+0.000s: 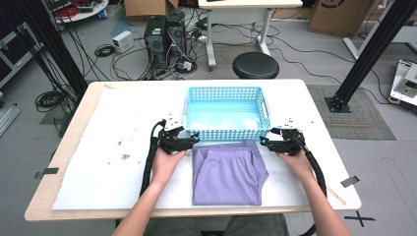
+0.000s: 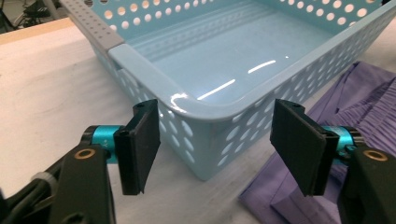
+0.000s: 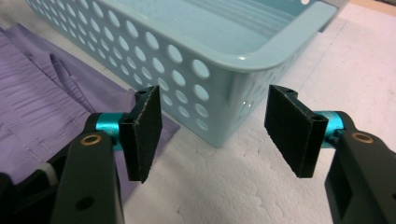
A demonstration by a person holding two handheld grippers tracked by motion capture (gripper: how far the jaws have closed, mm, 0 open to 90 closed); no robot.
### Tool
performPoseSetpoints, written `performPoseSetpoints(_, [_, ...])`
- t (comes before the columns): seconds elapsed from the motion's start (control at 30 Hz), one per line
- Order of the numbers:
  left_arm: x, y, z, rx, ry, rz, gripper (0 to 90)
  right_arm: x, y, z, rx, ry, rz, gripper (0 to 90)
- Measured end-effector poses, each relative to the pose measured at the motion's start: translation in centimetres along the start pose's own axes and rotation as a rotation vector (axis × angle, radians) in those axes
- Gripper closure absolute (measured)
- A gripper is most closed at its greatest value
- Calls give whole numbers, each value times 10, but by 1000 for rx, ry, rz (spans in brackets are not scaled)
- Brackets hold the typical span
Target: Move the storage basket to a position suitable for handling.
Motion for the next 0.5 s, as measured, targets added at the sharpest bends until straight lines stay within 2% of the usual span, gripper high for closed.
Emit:
performPoseSetpoints(0.03, [1, 0, 2, 7, 2, -9, 317, 1, 0, -1, -16, 1, 1, 342])
performPoseSetpoints(0.07, [3, 0, 3, 10, 6, -11, 309, 1, 3, -4, 9, 10, -24, 331])
performPoseSetpoints(0.1, [5, 0, 6, 19, 7, -17, 306, 3, 1, -3, -33, 7, -9, 324])
performPoseSetpoints(0.2, [13, 0, 13, 33, 20, -33, 304, 7, 3, -6, -55, 15, -28, 316])
performPoseSetpoints(0.33, [24, -3, 19, 21, 24, -26, 298, 14, 5, -8, -74, 21, -60, 322])
performPoseSetpoints(0.43, [35, -3, 25, 7, 46, -63, 299, 22, 9, -9, -75, 26, -105, 362])
performPoseSetpoints(0.5, [42, -3, 29, -6, 61, -80, 298, 27, 11, -11, -84, 18, -132, 355])
Point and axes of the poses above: each handheld gripper's, and its own axes: x roughly backward along the jaws, y roughly out of its top, z roughly to its left, the point moved 8 cm from there along -x, roughly forward along the jaws, and after that the axes turned 12 degrees about -x, right-handed, at the moved point
